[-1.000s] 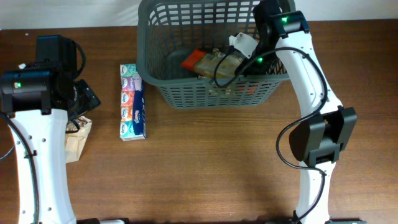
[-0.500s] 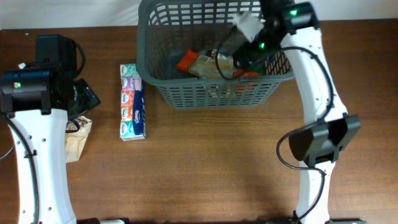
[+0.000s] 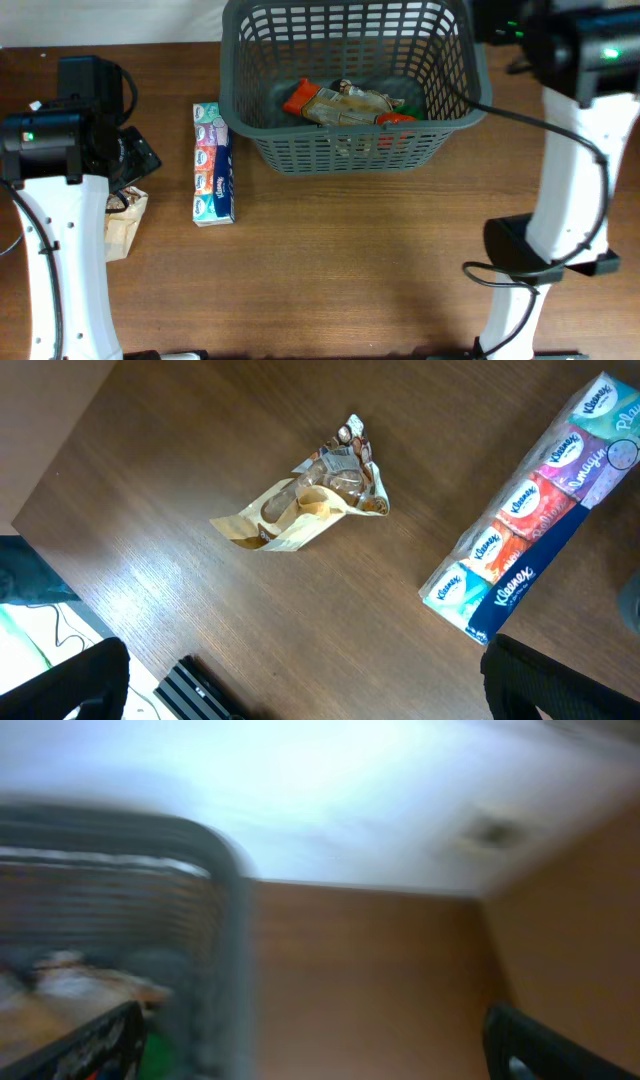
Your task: Pack container
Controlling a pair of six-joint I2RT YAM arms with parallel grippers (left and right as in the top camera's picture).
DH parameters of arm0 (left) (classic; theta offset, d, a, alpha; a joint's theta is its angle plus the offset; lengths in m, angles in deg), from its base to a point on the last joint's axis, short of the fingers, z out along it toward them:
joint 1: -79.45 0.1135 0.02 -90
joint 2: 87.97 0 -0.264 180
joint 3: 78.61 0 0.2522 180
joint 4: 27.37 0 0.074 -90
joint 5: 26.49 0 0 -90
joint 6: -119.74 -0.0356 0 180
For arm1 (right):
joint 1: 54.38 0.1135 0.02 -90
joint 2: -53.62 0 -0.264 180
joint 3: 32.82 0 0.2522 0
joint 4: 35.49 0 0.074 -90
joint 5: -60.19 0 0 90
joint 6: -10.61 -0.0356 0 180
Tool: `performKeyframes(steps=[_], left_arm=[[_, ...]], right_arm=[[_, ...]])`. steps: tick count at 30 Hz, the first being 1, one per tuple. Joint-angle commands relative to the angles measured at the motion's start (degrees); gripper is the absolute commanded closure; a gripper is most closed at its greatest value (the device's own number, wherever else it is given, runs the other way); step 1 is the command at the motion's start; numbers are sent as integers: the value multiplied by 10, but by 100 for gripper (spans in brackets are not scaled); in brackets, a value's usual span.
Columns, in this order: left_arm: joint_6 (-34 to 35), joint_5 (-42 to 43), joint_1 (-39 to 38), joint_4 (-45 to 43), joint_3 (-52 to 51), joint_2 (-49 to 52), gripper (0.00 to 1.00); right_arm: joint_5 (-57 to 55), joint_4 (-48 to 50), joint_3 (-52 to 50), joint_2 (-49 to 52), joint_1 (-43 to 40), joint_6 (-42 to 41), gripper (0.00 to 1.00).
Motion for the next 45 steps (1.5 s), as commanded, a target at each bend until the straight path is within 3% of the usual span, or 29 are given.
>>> performKeyframes(steps=[1, 16, 24, 34, 36, 40, 45], left_arm=[[-1, 5, 3, 0, -5, 2, 0], [-1, 5, 3, 2, -5, 2, 0], [-1, 5, 3, -6, -5, 2, 0], [-2, 4, 3, -3, -5, 2, 0], [-30, 7, 3, -11, -5, 2, 0], [-165, 86, 3, -48, -5, 2, 0], [-233, 160, 3, -99, -5, 3, 0]], right_arm=[[-105, -41, 8, -42, -48, -84, 1], [-81, -76, -31, -55, -269, -176, 1], [18, -74, -192, -42, -358, -197, 1], [37, -41, -377, -41, -366, -197, 1], [37, -41, -396, -41, -366, -197, 1], [37, -39, -424, -41, -366, -197, 1], [37, -39, -429, -41, -366, -197, 1]])
